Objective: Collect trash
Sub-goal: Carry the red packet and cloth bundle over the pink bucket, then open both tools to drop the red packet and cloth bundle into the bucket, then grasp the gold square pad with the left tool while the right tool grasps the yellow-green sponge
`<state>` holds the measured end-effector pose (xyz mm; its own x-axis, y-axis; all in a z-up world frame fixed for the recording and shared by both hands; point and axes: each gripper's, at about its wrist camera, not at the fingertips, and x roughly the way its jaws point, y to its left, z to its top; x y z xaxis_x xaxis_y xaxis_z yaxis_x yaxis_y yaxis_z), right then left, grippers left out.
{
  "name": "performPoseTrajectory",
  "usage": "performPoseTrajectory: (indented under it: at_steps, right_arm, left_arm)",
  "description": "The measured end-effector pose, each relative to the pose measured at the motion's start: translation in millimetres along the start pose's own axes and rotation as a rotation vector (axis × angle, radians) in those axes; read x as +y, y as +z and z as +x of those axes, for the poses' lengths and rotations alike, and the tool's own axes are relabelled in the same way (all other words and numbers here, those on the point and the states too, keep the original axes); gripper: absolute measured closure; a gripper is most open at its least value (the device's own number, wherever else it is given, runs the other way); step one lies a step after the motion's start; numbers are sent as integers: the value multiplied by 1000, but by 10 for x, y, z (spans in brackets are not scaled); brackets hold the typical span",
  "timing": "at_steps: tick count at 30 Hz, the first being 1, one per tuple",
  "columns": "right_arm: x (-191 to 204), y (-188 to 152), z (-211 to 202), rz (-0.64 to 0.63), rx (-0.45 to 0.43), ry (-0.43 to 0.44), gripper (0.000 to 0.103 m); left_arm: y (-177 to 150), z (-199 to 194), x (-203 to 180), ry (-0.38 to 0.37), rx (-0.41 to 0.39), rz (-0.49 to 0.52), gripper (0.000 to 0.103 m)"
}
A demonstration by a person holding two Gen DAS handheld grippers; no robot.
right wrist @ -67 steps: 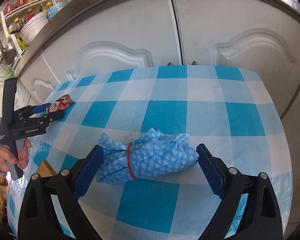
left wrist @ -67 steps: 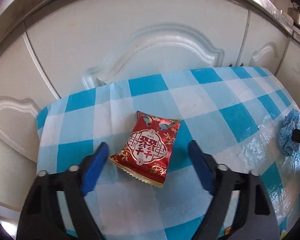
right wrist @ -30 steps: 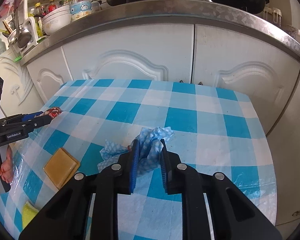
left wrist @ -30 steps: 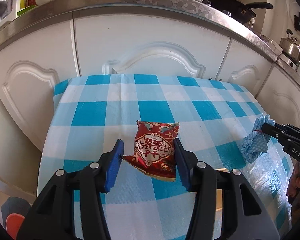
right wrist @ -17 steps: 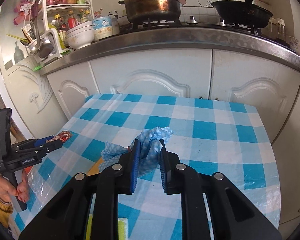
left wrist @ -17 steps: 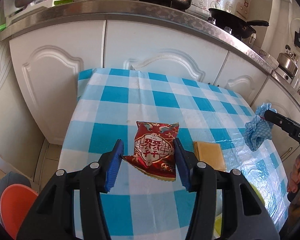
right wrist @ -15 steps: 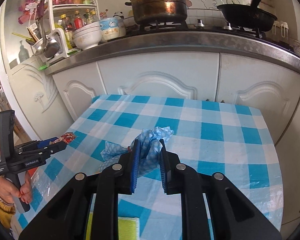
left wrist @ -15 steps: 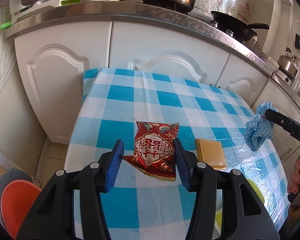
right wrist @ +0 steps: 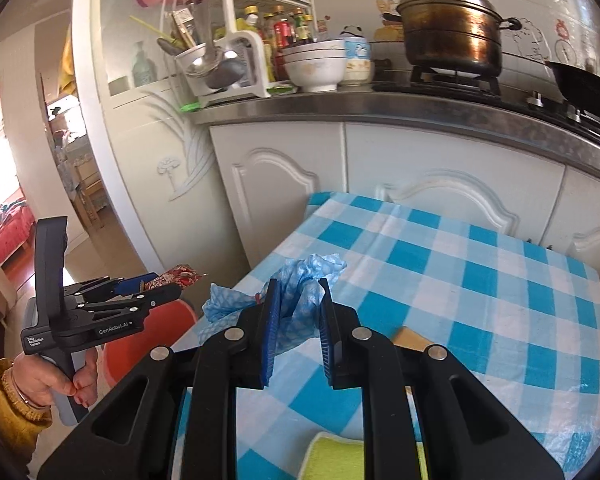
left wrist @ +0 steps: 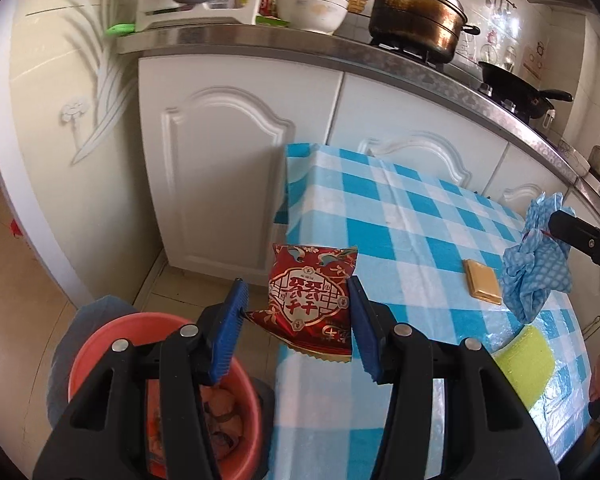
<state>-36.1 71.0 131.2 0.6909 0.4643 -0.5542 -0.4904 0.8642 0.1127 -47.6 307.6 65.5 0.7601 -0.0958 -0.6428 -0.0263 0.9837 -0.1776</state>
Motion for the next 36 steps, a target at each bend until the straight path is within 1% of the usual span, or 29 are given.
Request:
performPoseTrajectory:
  at_steps: [8, 12, 19, 23, 25, 28, 29, 30, 31, 32, 33, 34, 36]
  right_arm:
    - [791, 38, 292, -102, 34, 97, 83]
    - [1154, -8, 467, -153, 65, 142, 84]
    - [1635, -213, 836, -219, 153, 212, 83]
    - [1832, -373, 1014, -270, 192, 221, 83]
    - [1869, -430, 1094, -272, 210, 224, 82]
    - [1856, -492, 1190, -247, 236, 249, 77]
    - [1834, -502, 1210, -232, 244, 265, 71]
    - [1793, -503, 1227, -214, 251, 281, 64]
    - [1761, -509, 1232, -195, 252, 286, 59]
    - [1704, -502, 1221, -178, 253, 293, 49]
    - [1669, -498, 1198, -164, 249, 305, 46]
    - [1623, -487, 1160, -154, 238, 306, 45]
    - [1503, -451, 1051, -136, 209, 295, 33]
  left_arm:
    - [-232, -270, 587, 91, -3, -61, 51]
    - [-379, -304, 798, 121, 14, -90, 51]
    - [-647, -220, 1095, 162, 63, -133, 51]
    - [-764, -127, 1188, 186, 94, -139, 51]
    - [-816, -67, 1231, 189, 116, -144, 51]
    - [-891, 0, 1294, 194, 140, -155, 51]
    - [-909, 19, 1305, 192, 147, -155, 50]
    - [-925, 31, 1313, 188, 152, -154, 49]
    - [-936, 31, 1314, 188, 152, -155, 40]
    - [-943, 18, 1326, 192, 142, -158, 26]
    - [-944, -5, 1329, 196, 124, -158, 23]
    - [-946, -19, 1323, 199, 111, -155, 22]
    - [-929, -66, 1326, 206, 96, -149, 17]
